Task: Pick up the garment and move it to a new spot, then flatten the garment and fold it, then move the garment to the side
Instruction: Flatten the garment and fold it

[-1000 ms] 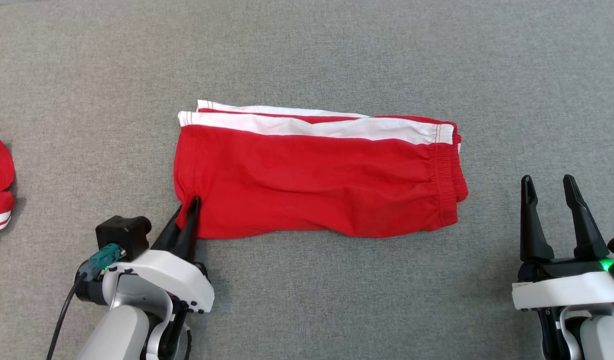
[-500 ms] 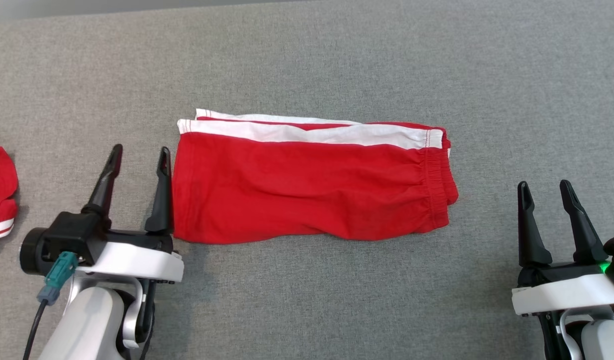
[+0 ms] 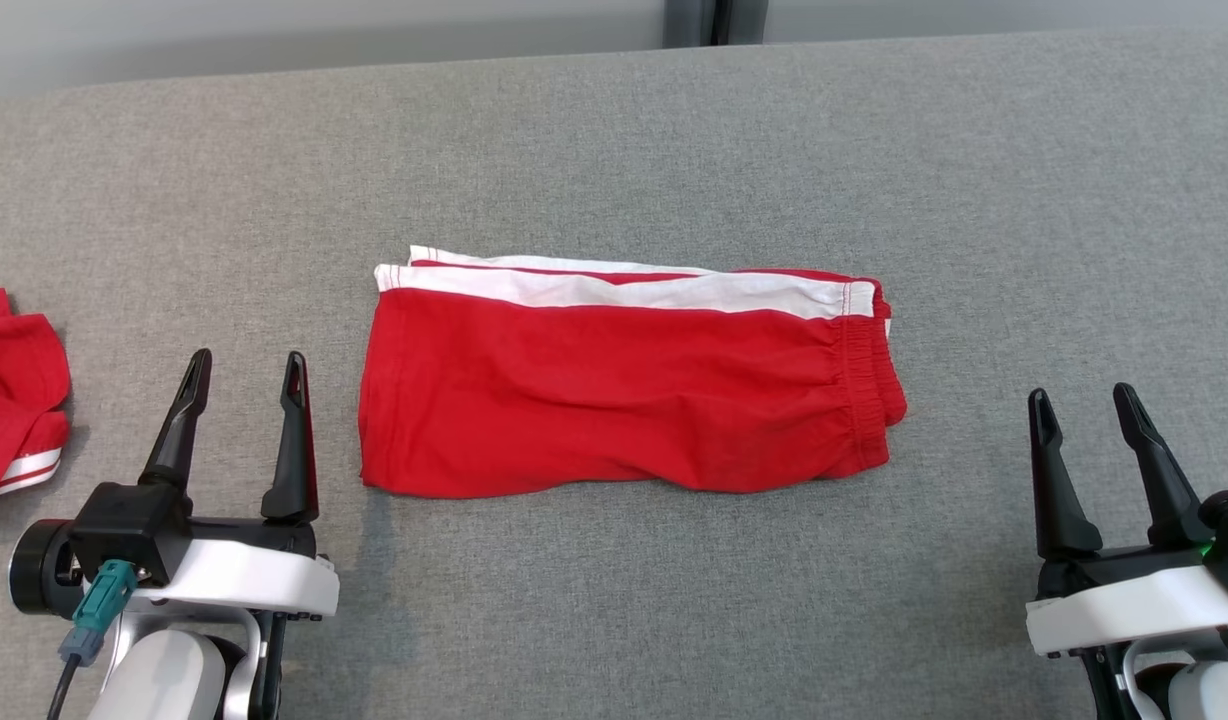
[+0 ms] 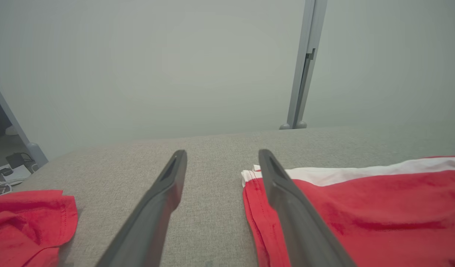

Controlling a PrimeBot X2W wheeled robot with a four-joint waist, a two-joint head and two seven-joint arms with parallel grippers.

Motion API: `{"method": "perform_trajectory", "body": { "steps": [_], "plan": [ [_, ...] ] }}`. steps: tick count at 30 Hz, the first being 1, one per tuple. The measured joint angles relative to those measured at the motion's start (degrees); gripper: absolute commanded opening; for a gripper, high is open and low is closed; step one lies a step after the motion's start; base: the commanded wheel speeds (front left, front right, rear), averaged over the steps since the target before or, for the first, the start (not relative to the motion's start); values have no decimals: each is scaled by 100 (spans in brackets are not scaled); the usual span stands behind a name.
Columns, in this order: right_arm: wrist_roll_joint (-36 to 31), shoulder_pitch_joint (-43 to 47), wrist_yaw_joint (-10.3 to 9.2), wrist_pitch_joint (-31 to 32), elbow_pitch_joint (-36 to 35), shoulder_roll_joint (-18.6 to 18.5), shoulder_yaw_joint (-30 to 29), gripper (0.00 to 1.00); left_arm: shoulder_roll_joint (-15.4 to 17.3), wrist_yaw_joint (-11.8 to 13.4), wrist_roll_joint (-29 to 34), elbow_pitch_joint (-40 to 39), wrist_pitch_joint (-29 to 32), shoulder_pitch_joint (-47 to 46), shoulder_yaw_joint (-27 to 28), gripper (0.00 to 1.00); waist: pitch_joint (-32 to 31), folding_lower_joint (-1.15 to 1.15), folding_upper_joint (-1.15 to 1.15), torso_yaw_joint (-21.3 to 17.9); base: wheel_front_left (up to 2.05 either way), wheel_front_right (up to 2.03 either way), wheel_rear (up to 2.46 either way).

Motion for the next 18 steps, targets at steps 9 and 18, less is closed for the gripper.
{"method": "perform_trajectory", "body": {
  "steps": [9,18],
  "plan": [
    [-4,15,0,60,-68,-31,18,100,-4,8,-58,14,19,0,-27,100,-8,0,0,29,0,0,0],
    [94,-632,0,475,196,-248,691,100,-75,-73,-92,56,41,-243,-155,100,176,0,0,231,0,0,0]
  ]
}}
